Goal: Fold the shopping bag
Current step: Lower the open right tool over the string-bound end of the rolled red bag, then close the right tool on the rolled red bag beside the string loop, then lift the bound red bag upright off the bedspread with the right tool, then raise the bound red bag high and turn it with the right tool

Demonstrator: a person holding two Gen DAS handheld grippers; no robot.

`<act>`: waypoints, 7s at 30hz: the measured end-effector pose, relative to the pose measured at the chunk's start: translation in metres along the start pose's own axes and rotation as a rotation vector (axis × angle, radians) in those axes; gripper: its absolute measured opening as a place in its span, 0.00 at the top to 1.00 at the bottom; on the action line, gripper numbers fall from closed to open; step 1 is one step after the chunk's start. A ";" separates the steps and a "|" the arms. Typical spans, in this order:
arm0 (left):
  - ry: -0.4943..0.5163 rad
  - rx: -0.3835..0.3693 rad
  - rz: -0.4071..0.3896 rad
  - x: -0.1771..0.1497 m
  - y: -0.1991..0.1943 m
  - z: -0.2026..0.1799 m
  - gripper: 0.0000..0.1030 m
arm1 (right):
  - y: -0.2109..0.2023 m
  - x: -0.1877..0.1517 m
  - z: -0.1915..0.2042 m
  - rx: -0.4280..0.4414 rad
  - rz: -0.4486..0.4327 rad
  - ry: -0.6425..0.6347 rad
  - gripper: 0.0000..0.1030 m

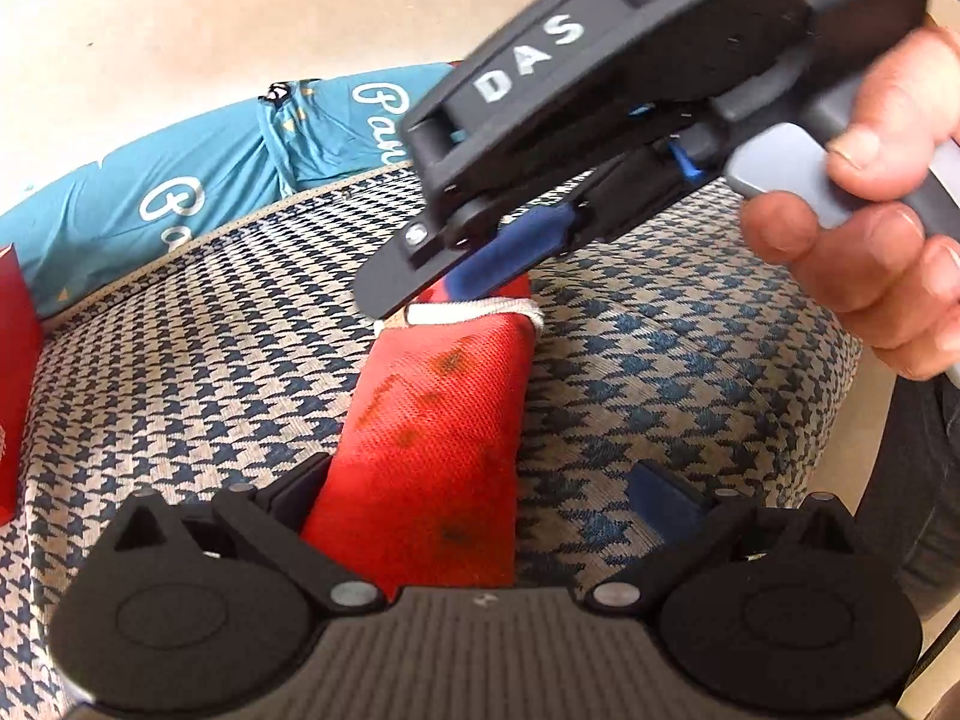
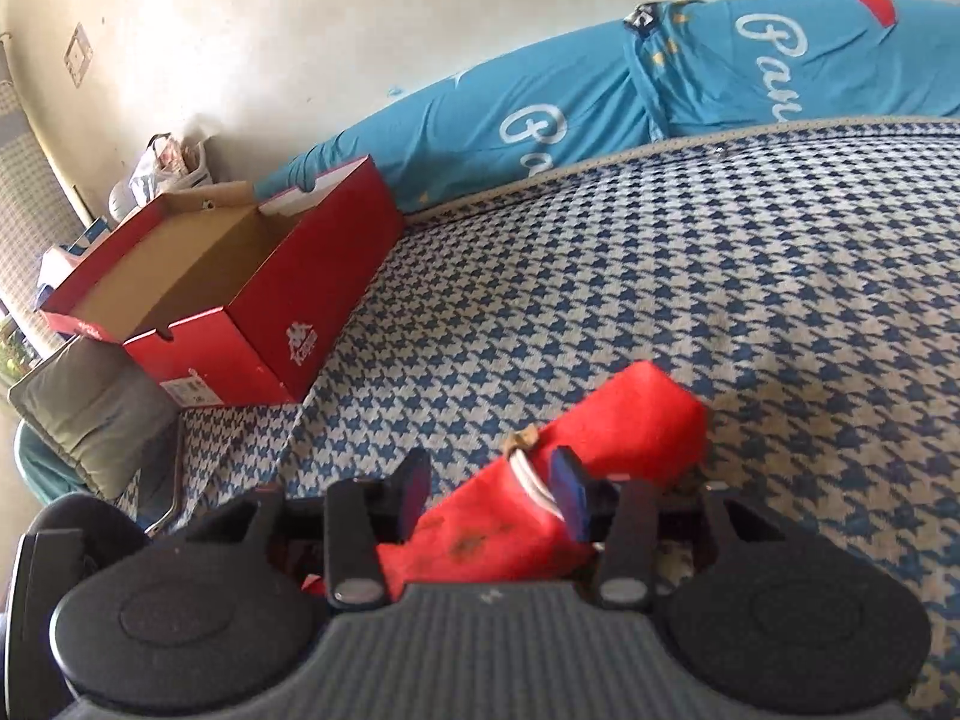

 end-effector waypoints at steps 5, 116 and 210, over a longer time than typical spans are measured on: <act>-0.173 0.015 0.015 0.002 -0.001 0.020 0.02 | 0.003 0.000 -0.003 0.004 -0.012 0.000 0.43; -0.605 0.482 0.069 -0.016 0.001 0.200 0.00 | 0.102 0.006 0.038 -0.161 -0.043 -0.274 0.32; -0.399 0.072 -0.033 0.014 -0.066 0.122 0.00 | -0.011 0.018 0.125 -0.117 -0.296 -0.965 0.68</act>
Point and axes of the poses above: each gripper's, at about its wrist camera, not at the fingertips, and y roughly the way its jaws point, z to its left, x to its top, the point moved 9 cm from there along y, roughly the way its jaws point, and after that the axes turned 7 degrees about -z, right-handed, at the moved point
